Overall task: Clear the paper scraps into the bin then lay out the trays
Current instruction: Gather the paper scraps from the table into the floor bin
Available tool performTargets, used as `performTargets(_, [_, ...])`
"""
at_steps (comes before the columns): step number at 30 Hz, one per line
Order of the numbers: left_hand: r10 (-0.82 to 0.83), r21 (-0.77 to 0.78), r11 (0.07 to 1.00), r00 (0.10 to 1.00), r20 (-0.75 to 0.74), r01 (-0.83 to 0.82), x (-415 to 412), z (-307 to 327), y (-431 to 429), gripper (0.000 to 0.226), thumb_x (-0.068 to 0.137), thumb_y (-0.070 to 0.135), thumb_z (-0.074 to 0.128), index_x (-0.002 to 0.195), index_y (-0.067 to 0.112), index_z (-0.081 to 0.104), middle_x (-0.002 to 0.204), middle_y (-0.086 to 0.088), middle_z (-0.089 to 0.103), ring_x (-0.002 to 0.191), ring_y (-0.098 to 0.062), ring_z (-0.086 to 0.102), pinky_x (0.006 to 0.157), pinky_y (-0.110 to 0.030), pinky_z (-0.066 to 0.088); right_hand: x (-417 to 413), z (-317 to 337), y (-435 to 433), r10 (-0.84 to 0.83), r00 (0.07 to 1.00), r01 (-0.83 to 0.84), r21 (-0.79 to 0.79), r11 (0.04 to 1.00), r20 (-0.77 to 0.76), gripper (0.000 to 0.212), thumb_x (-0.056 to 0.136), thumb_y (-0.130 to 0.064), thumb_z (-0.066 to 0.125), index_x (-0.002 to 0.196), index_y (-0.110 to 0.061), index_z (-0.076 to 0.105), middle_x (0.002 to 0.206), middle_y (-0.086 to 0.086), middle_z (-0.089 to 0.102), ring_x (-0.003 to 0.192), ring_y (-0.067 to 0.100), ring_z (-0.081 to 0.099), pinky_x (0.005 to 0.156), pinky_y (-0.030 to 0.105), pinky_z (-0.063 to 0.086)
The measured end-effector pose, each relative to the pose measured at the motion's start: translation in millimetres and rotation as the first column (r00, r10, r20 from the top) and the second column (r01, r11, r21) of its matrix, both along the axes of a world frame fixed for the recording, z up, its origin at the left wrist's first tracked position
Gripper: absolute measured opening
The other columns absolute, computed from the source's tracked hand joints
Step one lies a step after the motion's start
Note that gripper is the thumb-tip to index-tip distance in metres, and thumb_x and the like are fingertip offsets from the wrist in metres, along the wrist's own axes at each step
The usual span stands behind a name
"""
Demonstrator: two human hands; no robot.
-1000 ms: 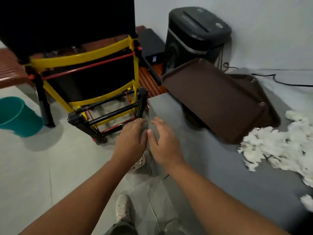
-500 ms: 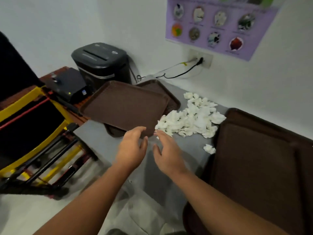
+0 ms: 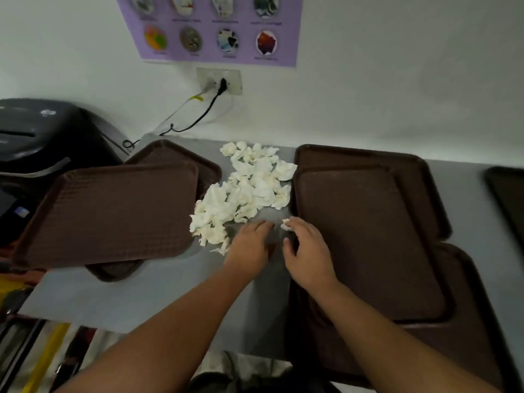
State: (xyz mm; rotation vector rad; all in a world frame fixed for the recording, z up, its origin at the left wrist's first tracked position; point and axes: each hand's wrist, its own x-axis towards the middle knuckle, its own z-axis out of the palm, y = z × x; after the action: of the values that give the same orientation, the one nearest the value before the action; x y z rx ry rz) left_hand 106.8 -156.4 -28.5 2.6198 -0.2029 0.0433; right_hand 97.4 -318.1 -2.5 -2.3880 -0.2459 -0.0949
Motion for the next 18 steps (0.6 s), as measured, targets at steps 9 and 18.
performTargets(9, [-0.305,0.117,0.943,0.95,-0.067,0.311,61.8,-17.8,-23.1,0.04,0.095,0.015,0.056,0.135,0.012,0.056,0.147,-0.008,0.048,0.134,-0.03,0.042,0.112,-0.037,0.034,0.4,-7.6,-14.0,-0.197,0.98,0.196,-0.044,0.98,-0.017,0.034,0.091,-0.02,0.058,0.124,-0.018,0.06,0.137,0.0,0.054,0.129,0.014,0.045,0.108,0.019,0.03])
performTargets(18, [-0.335,0.022,0.941,0.941,-0.056,0.337,81.3,-26.7,-22.7,0.018,0.089,0.019,0.059,0.102,0.009,0.065,0.11,-0.012,0.063,0.106,-0.03,0.056,0.097,-0.032,0.037,13.0,-10.8,2.1,-0.247,0.968,0.248,0.007,0.969,-0.037,0.029,0.092,-0.017,0.058,0.121,-0.02,0.062,0.138,-0.005,0.053,0.132,0.01,0.042,0.11,0.021,0.031])
